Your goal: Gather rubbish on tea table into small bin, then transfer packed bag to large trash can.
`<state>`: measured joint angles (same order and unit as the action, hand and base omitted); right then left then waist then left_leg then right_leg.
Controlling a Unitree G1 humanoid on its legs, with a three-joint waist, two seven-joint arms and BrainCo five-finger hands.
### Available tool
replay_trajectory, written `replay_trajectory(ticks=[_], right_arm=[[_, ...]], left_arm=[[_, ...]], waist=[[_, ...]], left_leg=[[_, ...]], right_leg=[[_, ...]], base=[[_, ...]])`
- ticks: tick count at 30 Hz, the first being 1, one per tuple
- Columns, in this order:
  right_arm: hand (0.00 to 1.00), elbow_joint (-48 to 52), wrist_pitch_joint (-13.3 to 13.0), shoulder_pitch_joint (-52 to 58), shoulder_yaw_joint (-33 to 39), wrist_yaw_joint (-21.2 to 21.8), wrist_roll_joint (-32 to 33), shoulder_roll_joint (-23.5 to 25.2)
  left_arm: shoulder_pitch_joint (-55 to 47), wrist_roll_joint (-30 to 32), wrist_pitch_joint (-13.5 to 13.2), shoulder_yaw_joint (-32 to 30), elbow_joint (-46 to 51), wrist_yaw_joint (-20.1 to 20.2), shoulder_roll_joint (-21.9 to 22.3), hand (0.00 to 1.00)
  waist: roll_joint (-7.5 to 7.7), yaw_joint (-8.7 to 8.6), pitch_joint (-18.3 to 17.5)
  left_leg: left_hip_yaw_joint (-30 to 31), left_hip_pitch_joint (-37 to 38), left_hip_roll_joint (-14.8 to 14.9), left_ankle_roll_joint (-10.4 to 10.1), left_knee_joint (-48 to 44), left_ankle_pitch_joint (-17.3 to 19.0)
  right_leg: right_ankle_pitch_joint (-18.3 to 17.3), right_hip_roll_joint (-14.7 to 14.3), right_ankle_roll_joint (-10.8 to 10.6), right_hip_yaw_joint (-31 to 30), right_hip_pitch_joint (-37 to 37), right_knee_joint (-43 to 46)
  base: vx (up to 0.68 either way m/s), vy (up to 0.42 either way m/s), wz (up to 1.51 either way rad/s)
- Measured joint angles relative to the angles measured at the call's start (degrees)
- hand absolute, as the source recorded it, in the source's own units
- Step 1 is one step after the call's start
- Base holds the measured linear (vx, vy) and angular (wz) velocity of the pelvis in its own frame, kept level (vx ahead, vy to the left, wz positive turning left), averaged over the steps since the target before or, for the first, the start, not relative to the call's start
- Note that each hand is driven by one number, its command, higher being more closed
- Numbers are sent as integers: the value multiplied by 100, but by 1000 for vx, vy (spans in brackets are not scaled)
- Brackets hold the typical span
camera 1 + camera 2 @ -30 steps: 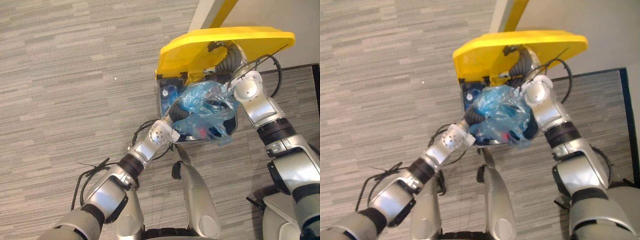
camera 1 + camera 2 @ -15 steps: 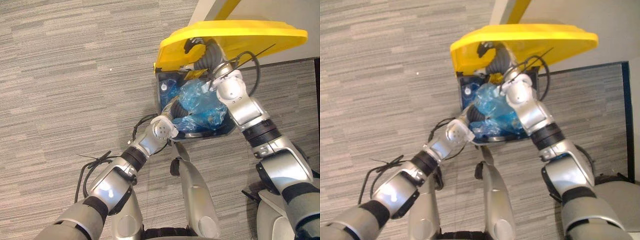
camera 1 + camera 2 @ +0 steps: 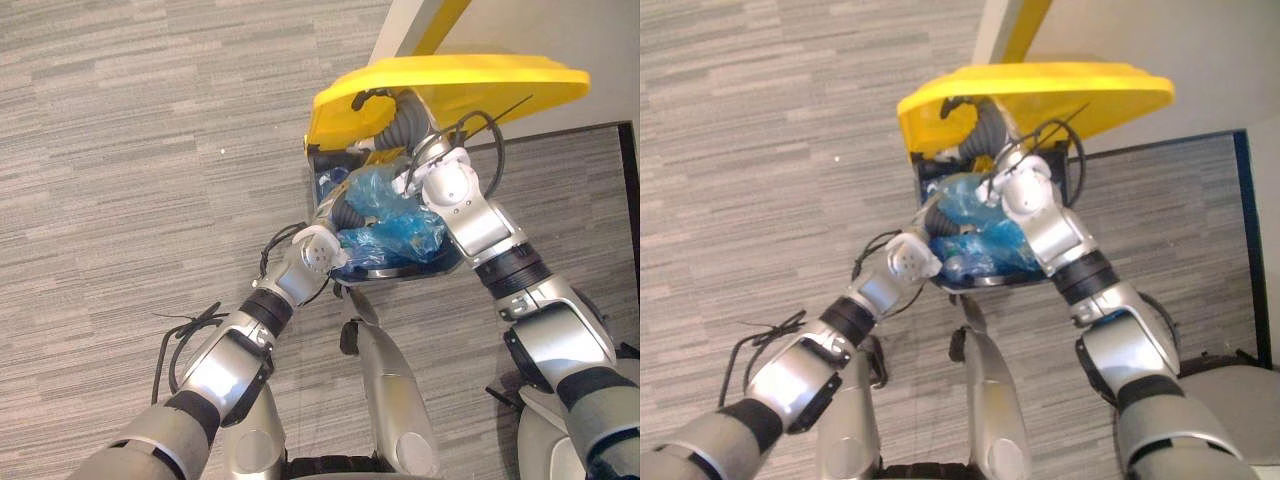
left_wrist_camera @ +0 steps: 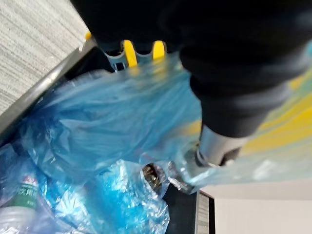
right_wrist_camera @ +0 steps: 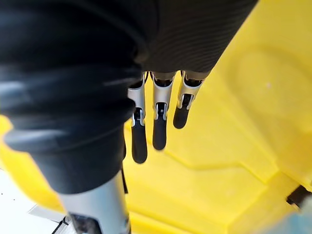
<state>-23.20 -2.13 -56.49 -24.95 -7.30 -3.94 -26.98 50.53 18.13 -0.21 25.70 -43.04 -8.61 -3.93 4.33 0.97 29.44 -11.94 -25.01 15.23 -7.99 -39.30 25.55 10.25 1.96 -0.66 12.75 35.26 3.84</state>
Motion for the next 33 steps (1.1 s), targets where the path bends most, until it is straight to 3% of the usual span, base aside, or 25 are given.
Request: replay_trajectory(ticks=[8, 12, 18, 22, 29, 32, 33], right_arm=[[0, -116, 16, 938, 254, 40, -93, 197], [0, -317, 59, 1648, 634, 46, -294, 223], [0, -459, 82, 3035, 1507, 50, -500, 479], [0, -460, 81, 3907, 1831, 111, -514, 795], [0, -736, 82, 4808, 2042, 181, -549, 1591], [0, -1161, 92, 5395, 2250, 171, -733, 1840], [0, -1422, 113, 5485, 2344, 168, -731, 1959]], left_arm=[[-884, -567, -195, -43, 757, 14, -550, 0], [-1788, -798, -314, -642, 1371, 13, -845, 0], [-3808, -1530, -448, -1808, 1796, 111, -876, 0], [-4820, -1705, -447, -2323, 1495, 258, -875, 0], [-5331, -1553, -303, -2643, 181, 315, -615, 0], [-5476, -1535, -203, -2708, -41, 280, -449, 0], [-5488, -1536, -187, -2842, -106, 223, -315, 0]], waist=[[-9, 131, -42], [-24, 220, -86], [-134, 260, -542], [-271, 278, -813], [-257, 261, -872], [-140, 184, -976], [-214, 183, -1021]], left_leg=[[10, 430, -149, -1, 275, -129], [92, 720, -281, 37, 550, -257], [254, 1165, -481, 137, 929, -367], [314, 1600, -568, 192, 1146, -396], [117, 2131, -698, 206, 1242, -421], [13, 2293, -805, 236, 1308, -492], [-128, 2316, -651, 255, 1476, -620]], right_leg=[[-15, 85, -11, 4, -338, -24], [-77, 190, -47, 82, -581, -26], [-193, 367, -132, 237, -992, -28], [-331, 484, -238, 287, -1366, -19], [-421, 549, -362, 104, -1641, 176], [-875, 703, -834, 138, -1566, 481], [-1039, 799, -467, 91, -1171, 1720]], base=[[-8, -9, 4], [-13, -28, 16], [-6, -12, 19], [-6, 6, 10], [-45, 27, -12], [-82, 10, -17], [-76, -64, -19]])
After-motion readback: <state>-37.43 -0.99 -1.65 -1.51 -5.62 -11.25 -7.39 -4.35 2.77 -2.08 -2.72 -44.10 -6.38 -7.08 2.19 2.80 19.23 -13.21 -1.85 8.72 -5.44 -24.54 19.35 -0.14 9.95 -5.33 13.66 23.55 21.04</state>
